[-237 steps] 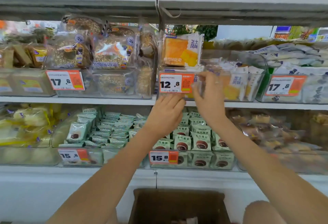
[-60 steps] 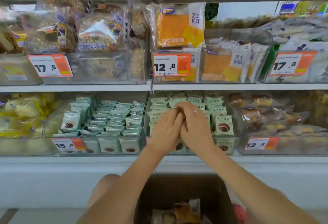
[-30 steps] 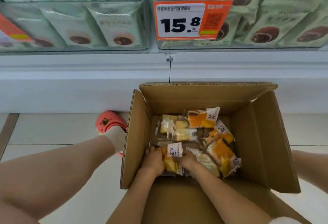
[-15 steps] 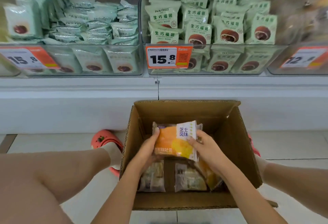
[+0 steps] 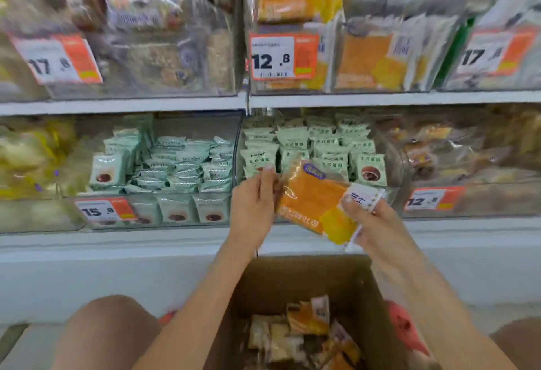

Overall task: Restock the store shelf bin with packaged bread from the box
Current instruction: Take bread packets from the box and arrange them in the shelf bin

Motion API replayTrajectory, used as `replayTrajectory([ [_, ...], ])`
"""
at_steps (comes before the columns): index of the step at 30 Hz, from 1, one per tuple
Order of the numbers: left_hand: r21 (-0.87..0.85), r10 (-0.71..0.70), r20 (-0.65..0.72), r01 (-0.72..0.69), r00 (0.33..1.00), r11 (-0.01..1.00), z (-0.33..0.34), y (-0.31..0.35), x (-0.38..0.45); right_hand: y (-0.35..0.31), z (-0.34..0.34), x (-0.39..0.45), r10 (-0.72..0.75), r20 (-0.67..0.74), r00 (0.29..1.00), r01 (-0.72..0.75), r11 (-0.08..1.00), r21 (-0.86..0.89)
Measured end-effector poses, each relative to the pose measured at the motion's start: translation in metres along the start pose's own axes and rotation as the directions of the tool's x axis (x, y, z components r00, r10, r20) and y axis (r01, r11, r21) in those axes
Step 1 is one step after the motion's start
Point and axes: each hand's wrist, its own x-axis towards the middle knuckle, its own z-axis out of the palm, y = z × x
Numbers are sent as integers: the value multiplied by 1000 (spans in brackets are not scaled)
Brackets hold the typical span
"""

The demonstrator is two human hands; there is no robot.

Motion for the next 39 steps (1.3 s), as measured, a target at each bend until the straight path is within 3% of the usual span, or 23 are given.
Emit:
replayTrajectory([
  [1, 127, 125, -105, -112, 987, 986, -6, 11, 18, -28, -1, 6, -88, -6, 996, 88, 996, -15],
  [3, 367, 436, -272, -326, 858, 871, -15, 37, 56, -84, -3, 18, -256, -44, 966, 254, 966, -42],
  [5, 504, 646, -265, -468, 716, 726, -16, 60, 95, -140, -4, 34, -408, -109, 906, 403, 913, -67],
  [7, 597, 734, -152, -530, 662, 602, -8, 80, 137, -192, -3, 54, -533, -168, 829, 520, 846, -121],
  [10, 705, 762, 33, -555, 646, 440, 10, 95, 190, -255, 1, 95, -636, -207, 744, 603, 771, -202],
  [12, 760, 752, 80, -528, 654, 378, 21, 94, 212, -285, 2, 128, -664, -199, 721, 605, 743, -285],
  [15, 779, 760, 56, -505, 647, 372, 28, 86, 223, -311, 7, 182, -701, -178, 691, 584, 686, -435],
  [18, 789, 768, 60, -501, 638, 355, 29, 84, 224, -324, 22, 232, -700, -117, 705, 502, 609, -614],
  [21, 797, 772, 37, -485, 634, 359, 30, 83, 224, -331, 33, 278, -646, -68, 760, 434, 582, -687],
  [25, 798, 787, 25, -487, 616, 356, 30, 82, 225, -330, 28, 326, -454, -7, 891, 315, 629, -710],
  [28, 794, 788, 22, -490, 615, 360, 32, 81, 226, -325, 23, 345, -347, 68, 935, 294, 657, -694],
  [32, 793, 796, 15, -492, 605, 359, 32, 80, 227, -322, 21, 359, -285, 68, 956, 230, 588, -776],
  [39, 784, 805, 18, -508, 593, 357, 33, 80, 227, -312, 26, 370, -417, -60, 907, 135, 423, -896],
])
